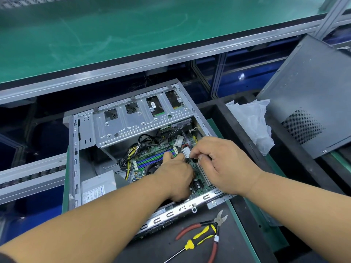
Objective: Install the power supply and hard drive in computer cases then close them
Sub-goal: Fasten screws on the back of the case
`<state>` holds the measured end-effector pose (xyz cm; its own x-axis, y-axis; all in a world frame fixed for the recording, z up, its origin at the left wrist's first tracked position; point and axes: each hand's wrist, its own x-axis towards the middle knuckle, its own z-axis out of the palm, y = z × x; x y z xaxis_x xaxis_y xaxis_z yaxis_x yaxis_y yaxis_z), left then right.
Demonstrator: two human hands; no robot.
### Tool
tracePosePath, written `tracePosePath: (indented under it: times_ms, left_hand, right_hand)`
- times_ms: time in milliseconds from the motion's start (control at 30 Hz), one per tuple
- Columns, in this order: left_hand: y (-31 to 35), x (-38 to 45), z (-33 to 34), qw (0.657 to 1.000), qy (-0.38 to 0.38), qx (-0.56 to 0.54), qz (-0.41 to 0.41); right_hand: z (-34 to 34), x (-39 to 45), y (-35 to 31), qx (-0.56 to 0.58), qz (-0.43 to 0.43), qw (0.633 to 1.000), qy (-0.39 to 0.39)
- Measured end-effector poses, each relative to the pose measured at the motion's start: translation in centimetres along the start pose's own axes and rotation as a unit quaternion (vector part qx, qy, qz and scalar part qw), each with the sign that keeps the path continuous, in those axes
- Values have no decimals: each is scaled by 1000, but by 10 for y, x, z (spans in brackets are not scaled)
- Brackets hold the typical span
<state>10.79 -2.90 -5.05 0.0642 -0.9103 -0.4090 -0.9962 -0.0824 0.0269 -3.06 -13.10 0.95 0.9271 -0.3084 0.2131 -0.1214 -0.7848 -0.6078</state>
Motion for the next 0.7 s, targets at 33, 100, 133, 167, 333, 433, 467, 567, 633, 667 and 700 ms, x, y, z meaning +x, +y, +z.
tracePosePath:
  times_ms: [33, 100, 133, 167, 333, 433, 467, 567, 633, 667, 700]
  left_hand:
    - [0, 0, 0, 1000, 1, 2, 0]
    - [1, 0, 0, 1000, 6, 6, 0]
    - [1, 0, 0, 1000, 9, 8, 0]
    - [1, 0, 0, 1000, 10, 9, -1]
    - [3, 1, -1, 1000, -8, 7, -14]
    - [5, 2, -2, 999, -16, 5, -28]
    - [6, 3, -2, 999, -18, 7, -32]
    - [9, 5, -3, 998, -38, 3, -53]
    - [11, 7, -3, 996, -53, -15, -70]
    - [12, 8, -3, 995, -59, -24, -78]
    - [13, 9, -3, 994, -63, -31, -86]
  right_hand:
    - [0, 0, 0, 1, -1, 1000, 1]
    - [0, 0, 0, 3, -2, 1000, 3]
    - [0, 0, 0, 3, -3, 1000, 4]
    - [0, 0, 0, 3, -3, 1000, 4]
    - [1, 0, 2, 5, -5, 1000, 3]
    - [1, 0, 2, 3, -5, 1000, 2]
    - [2, 0, 2, 3, -5, 1000, 1]
    - [2, 1, 3, 10, -3, 1000, 0]
    - [3, 1, 3, 10, -1, 1000, -2]
    - [3, 1, 3, 8, -1, 1000, -5]
    - [3, 1, 3, 7, -1, 1000, -7]
